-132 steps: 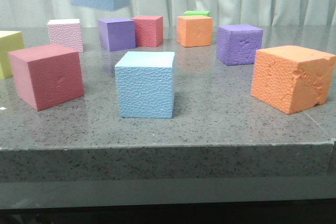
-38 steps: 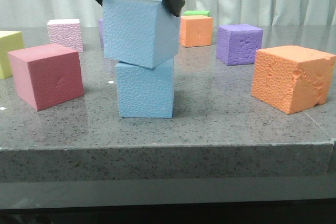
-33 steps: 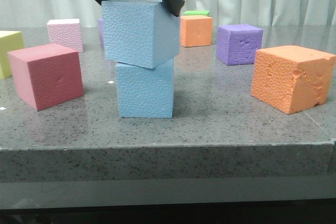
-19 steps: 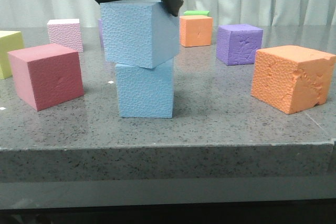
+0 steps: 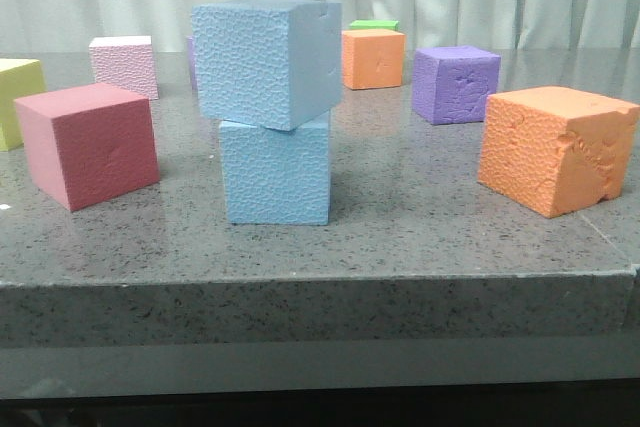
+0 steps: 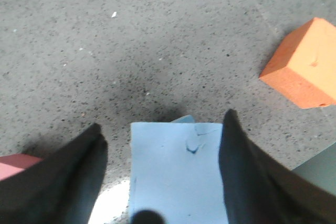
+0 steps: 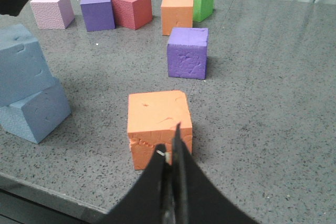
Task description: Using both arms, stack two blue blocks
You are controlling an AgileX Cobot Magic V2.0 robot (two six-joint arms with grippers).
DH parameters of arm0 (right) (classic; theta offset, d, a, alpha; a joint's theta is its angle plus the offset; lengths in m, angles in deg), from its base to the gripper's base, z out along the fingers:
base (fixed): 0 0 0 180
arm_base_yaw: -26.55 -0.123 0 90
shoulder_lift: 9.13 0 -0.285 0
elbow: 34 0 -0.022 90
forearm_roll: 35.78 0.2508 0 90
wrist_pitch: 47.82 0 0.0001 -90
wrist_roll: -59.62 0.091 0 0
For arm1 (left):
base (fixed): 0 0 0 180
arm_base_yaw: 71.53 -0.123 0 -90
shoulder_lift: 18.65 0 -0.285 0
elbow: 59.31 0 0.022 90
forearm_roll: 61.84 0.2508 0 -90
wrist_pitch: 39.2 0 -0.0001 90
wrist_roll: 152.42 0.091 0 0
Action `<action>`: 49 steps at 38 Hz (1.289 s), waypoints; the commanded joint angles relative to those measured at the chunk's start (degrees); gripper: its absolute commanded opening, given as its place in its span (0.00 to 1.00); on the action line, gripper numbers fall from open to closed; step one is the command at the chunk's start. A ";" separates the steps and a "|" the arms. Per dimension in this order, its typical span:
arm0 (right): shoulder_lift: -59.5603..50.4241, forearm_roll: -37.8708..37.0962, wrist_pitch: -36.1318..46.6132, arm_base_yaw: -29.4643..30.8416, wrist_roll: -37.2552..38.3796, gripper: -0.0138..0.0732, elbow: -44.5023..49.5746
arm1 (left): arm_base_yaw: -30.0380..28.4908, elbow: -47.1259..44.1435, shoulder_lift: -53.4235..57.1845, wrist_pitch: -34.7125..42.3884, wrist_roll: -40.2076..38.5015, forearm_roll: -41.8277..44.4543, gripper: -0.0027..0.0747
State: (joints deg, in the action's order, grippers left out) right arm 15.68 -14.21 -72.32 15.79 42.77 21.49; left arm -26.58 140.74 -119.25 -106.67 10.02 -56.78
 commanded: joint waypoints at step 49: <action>0.40 1.01 4.22 0.48 -0.06 0.09 -1.53 | 0.52 -41.94 47.69 38.76 0.94 6.95 0.01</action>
State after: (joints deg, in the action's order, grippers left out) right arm 15.68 -14.21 -72.32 15.79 42.77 21.49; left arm -26.58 102.29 -77.14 -77.83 11.25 -50.08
